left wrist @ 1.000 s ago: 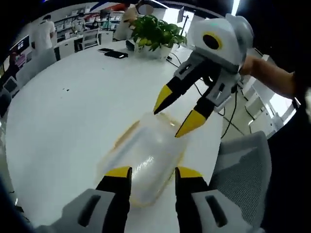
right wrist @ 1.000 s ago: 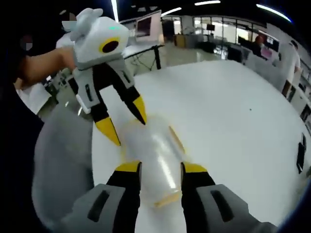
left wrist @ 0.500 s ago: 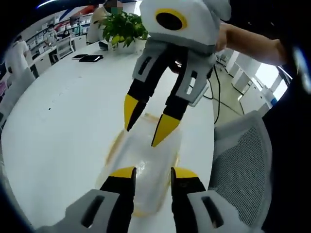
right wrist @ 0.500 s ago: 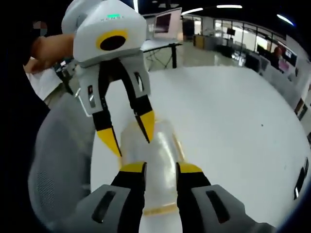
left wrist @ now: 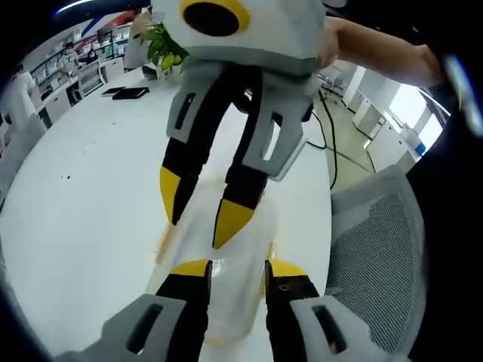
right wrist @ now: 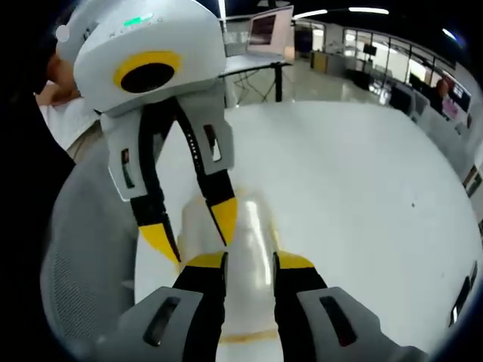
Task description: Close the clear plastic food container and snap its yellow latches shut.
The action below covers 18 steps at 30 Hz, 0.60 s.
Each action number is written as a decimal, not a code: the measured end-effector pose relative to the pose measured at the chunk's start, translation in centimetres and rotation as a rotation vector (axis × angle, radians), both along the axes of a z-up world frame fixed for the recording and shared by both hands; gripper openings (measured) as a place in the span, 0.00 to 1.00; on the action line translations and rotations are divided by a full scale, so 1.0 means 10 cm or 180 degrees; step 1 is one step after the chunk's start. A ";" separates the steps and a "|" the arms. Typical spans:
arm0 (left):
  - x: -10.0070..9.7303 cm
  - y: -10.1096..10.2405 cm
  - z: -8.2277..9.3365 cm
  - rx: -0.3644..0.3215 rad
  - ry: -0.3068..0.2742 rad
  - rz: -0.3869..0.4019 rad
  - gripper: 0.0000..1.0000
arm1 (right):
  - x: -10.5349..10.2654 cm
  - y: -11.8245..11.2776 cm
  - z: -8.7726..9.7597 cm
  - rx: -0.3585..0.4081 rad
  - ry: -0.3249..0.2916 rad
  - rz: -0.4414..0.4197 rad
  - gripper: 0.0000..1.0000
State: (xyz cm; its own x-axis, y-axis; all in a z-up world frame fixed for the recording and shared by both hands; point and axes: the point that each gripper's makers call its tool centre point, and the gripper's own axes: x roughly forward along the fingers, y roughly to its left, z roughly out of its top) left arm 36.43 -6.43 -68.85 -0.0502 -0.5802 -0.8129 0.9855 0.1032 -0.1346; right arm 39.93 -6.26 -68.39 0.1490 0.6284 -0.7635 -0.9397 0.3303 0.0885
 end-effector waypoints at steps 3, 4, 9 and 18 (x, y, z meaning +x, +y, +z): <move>-0.02 -0.03 0.01 -0.0029 0.0004 0.0009 0.23 | 0.02 -0.01 -0.02 -0.0029 -0.0004 0.0004 0.22; -0.03 -0.04 0.01 -0.0042 0.0000 -0.0003 0.23 | 0.02 -0.01 -0.02 -0.0029 0.0008 0.0005 0.22; -0.09 -0.04 0.01 -0.0060 -0.0049 -0.0051 0.23 | 0.04 0.00 -0.04 -0.0035 0.0032 0.0026 0.25; -0.20 -0.02 -0.06 -0.0081 -0.0217 -0.0137 0.26 | 0.09 0.00 -0.09 -0.0045 0.0115 0.0035 0.30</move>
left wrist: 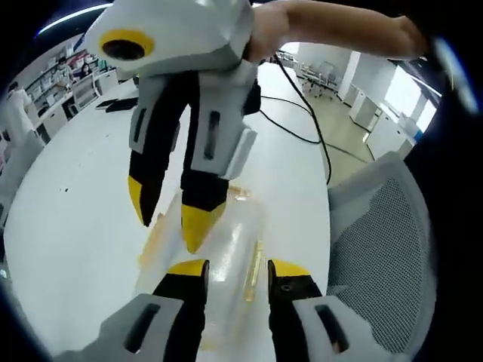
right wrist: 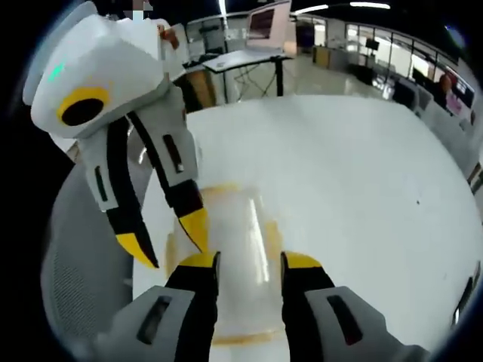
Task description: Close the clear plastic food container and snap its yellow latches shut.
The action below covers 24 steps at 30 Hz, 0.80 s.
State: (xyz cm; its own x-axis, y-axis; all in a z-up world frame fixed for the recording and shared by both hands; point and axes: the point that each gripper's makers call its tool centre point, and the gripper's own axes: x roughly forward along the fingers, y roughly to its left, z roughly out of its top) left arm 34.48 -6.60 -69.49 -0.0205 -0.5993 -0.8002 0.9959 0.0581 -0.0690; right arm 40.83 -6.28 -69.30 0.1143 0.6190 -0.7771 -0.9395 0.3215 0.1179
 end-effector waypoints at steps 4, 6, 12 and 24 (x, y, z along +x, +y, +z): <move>-0.05 -0.03 0.04 -0.0088 0.0044 0.0006 0.26 | 0.00 0.00 0.00 0.0004 0.0020 -0.0005 0.30; -0.01 -0.02 0.09 -0.0129 0.0050 0.0031 0.26 | 0.00 0.00 -0.01 0.0006 0.0016 0.0002 0.30; 0.11 -0.01 0.18 -0.0111 0.0010 0.0037 0.25 | 0.00 -0.01 -0.01 -0.0021 0.0003 0.0032 0.31; 0.27 -0.02 0.06 -0.0024 -0.0061 0.0023 0.24 | 0.03 -0.06 -0.01 -0.0076 -0.0033 0.0027 0.31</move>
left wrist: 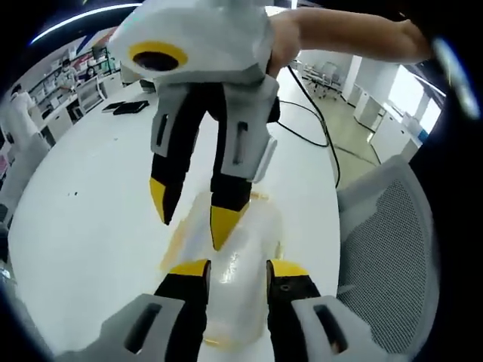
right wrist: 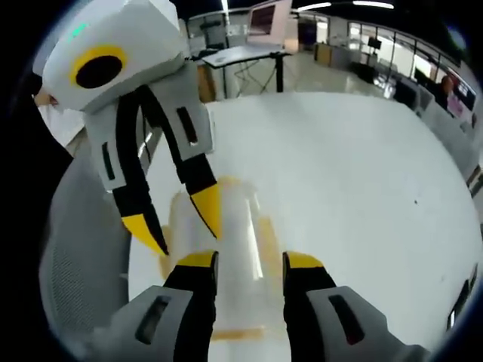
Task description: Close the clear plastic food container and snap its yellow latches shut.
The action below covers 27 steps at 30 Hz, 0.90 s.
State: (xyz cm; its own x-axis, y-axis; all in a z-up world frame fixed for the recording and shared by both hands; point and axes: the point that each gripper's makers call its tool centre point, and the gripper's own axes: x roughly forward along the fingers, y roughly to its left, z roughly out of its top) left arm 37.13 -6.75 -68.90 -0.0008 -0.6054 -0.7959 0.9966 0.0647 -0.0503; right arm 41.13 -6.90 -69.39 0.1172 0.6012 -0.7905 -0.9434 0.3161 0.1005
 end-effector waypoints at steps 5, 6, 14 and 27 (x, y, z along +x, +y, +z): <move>-0.14 -0.04 -0.02 -0.0031 0.0020 -0.0142 0.25 | -0.01 -0.02 0.03 0.0032 -0.0003 0.0003 0.31; -0.18 -0.04 -0.01 -0.0035 0.0022 -0.0161 0.25 | -0.01 -0.02 0.03 0.0042 -0.0004 0.0008 0.31; -0.28 -0.01 -0.02 -0.0044 -0.0124 -0.0252 0.26 | -0.05 0.03 0.07 0.0143 0.0002 0.0140 0.35; -0.33 0.03 -0.17 0.0019 -0.0379 -0.0316 0.30 | -0.03 0.06 0.01 0.0067 0.0071 0.0276 0.37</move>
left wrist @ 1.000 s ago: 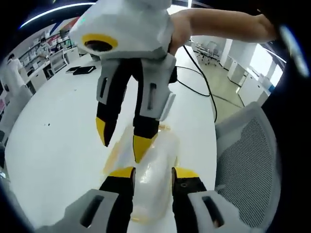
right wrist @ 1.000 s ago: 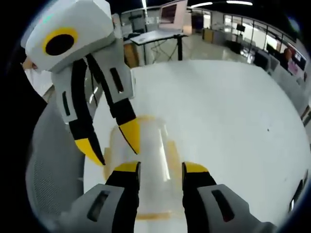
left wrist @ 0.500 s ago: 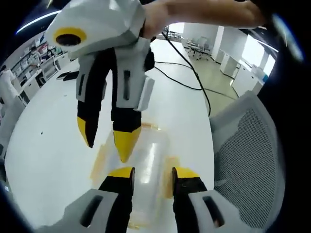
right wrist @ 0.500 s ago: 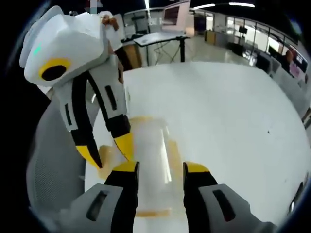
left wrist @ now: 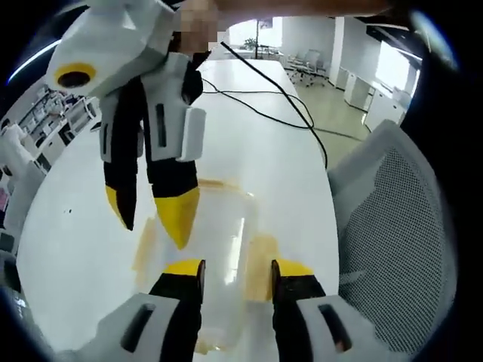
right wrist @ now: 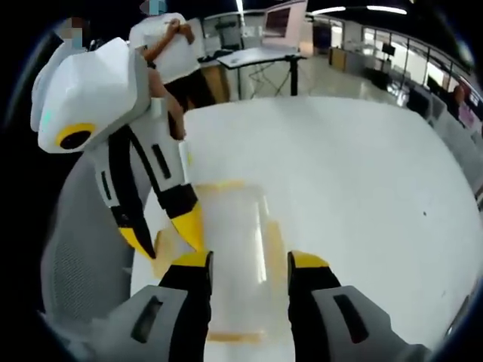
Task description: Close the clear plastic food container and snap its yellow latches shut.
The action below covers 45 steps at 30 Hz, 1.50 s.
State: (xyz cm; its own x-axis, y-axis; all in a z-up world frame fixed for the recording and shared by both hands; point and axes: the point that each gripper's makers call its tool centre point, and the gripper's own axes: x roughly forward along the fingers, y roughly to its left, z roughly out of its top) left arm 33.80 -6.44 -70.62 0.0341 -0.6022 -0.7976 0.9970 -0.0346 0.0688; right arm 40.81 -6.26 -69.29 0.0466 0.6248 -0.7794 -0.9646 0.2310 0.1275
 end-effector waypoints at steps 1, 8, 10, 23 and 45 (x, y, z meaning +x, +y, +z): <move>0.01 0.00 0.00 -0.0002 -0.0017 0.0001 0.30 | 0.01 0.00 -0.01 -0.0012 0.0004 0.0014 0.37; 0.06 -0.03 0.01 -0.0075 -0.0132 -0.0018 0.29 | 0.02 0.01 -0.03 -0.0063 0.0047 0.0048 0.37; 0.06 -0.03 0.00 -0.0077 -0.0208 -0.0065 0.28 | 0.02 0.01 -0.03 -0.0067 0.0050 0.0055 0.37; 0.07 -0.04 -0.02 -0.0085 -0.0408 -0.0220 0.28 | 0.01 0.06 -0.07 -0.0109 0.0134 0.0110 0.38; 0.01 -0.03 -0.05 0.0103 -0.0444 -0.0228 0.34 | 0.00 0.08 -0.22 -0.0312 0.0350 0.0135 0.37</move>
